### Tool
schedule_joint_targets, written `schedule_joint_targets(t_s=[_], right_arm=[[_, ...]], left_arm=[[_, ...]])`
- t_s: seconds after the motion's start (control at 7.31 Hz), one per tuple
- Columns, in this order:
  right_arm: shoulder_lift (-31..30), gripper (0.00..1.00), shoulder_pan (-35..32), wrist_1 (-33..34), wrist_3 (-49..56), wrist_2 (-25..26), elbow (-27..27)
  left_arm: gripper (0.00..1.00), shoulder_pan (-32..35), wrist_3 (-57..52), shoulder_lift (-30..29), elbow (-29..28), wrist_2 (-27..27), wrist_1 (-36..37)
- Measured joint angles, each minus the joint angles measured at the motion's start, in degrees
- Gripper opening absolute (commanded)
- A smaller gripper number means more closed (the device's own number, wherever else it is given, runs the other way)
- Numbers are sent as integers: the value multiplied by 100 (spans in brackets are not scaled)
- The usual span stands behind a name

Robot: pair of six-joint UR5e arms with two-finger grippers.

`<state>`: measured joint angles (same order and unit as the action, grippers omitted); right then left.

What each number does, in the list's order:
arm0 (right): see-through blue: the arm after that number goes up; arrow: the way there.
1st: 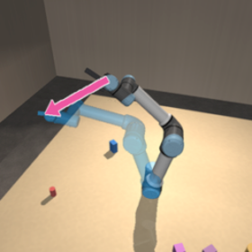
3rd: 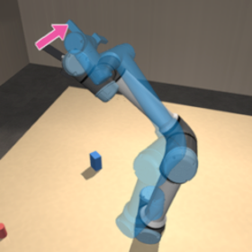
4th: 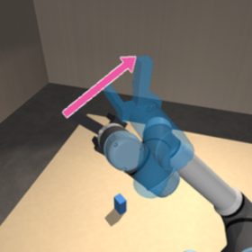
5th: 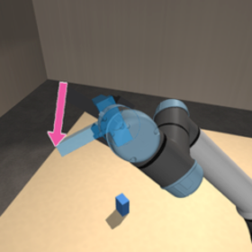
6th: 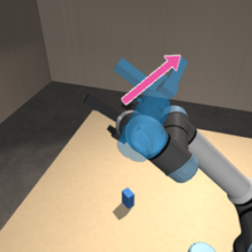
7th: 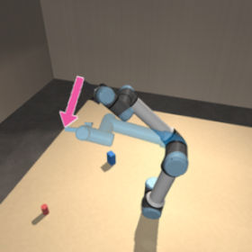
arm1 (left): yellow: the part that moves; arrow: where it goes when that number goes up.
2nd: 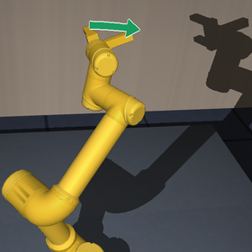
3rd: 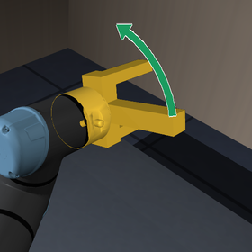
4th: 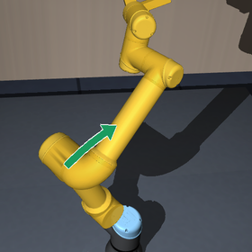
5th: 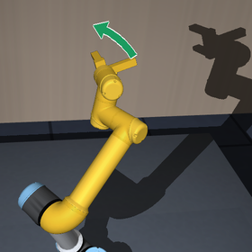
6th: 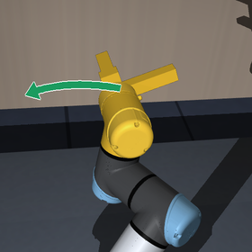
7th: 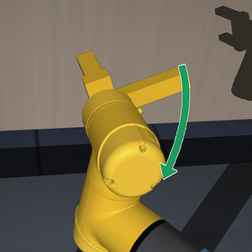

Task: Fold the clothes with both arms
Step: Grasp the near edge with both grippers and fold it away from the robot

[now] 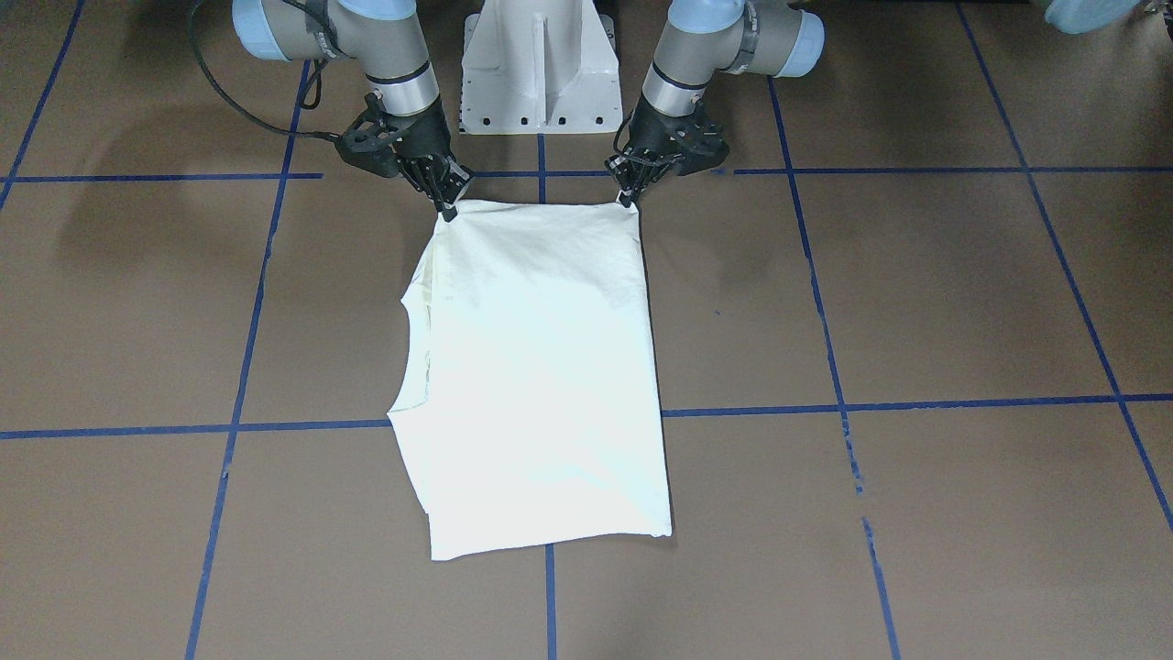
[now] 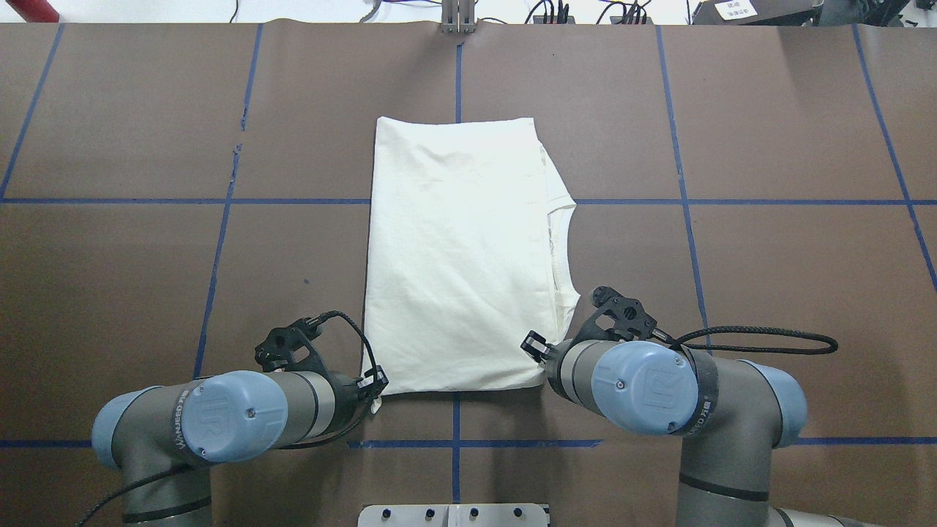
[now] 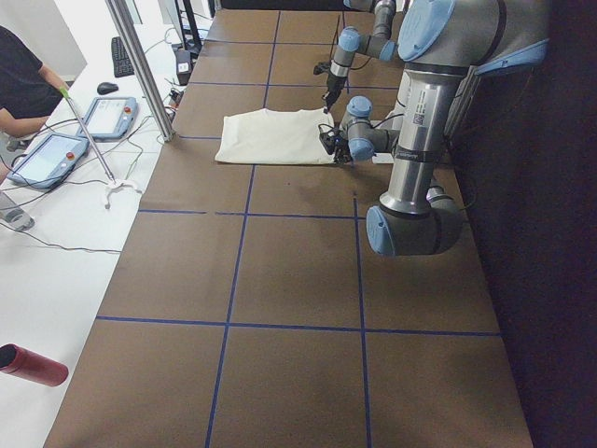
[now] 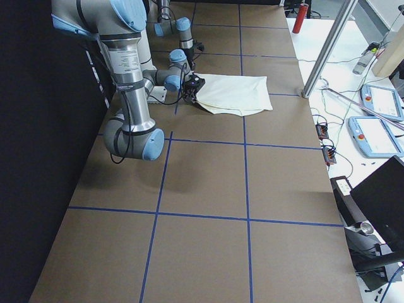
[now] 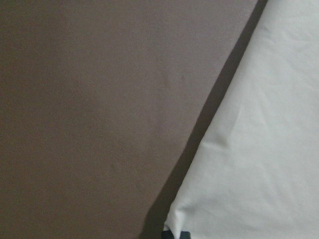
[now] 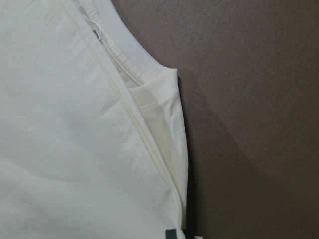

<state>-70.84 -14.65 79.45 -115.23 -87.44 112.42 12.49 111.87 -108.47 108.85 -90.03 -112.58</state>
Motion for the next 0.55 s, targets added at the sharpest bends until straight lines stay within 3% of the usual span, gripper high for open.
schedule_joint_targets(t_s=[0.27, 0.55], right_arm=[[-22, 0, 30, 0, -15, 12, 105], [-366, 0, 164, 2, -144, 26, 713]], left_arm=[[0, -40, 126, 50, 490, 16, 85], [0, -310, 511, 58, 1261, 22, 570]])
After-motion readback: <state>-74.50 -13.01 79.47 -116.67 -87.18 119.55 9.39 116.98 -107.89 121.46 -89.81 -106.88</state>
